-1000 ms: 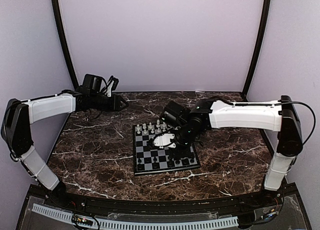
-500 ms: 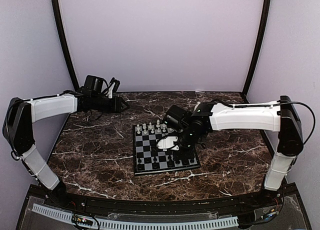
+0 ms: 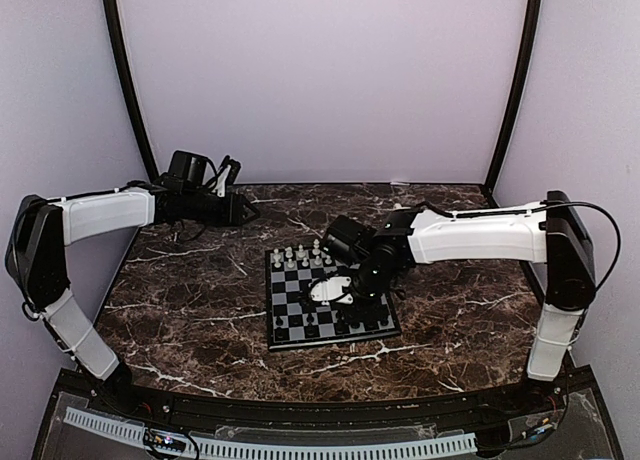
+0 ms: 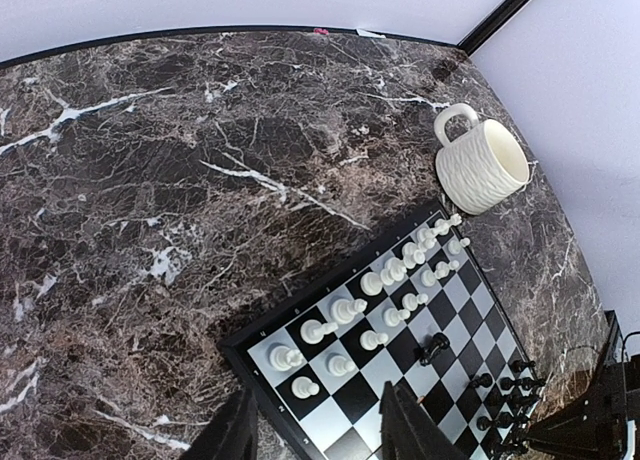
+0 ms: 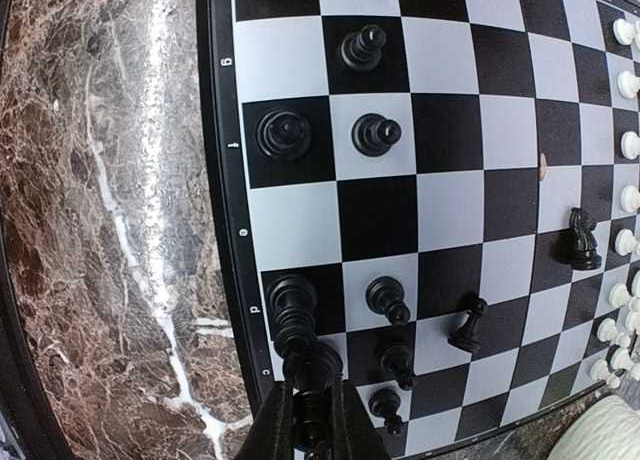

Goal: Set up the chess pieces on the board
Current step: Move the queen to d8.

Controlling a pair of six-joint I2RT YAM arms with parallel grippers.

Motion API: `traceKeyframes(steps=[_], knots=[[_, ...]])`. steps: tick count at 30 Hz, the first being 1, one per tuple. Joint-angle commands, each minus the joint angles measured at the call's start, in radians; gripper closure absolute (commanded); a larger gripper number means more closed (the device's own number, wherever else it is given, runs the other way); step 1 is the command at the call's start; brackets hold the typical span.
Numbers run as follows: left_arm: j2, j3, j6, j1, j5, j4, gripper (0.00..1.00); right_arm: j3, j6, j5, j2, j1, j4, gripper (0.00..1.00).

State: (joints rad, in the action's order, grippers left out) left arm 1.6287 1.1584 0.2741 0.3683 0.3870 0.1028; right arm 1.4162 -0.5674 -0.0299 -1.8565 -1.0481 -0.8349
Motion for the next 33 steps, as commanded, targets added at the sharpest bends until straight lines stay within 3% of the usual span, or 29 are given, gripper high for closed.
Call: traceKeyframes(steps=[1,14,33], knots=[[-0.005,0.021,0.005,-0.005,0.025,0.000,0.55,0.048,0.006,-0.027,-0.024,-0.001,0.009,0.98],[0.000,0.023,0.009,-0.005,0.037,0.003,0.55,0.115,0.019,-0.064,-0.087,-0.016,-0.007,0.98],[0.012,0.027,0.016,-0.005,0.056,0.006,0.56,0.005,0.019,-0.023,-0.036,0.007,0.034,0.99]])
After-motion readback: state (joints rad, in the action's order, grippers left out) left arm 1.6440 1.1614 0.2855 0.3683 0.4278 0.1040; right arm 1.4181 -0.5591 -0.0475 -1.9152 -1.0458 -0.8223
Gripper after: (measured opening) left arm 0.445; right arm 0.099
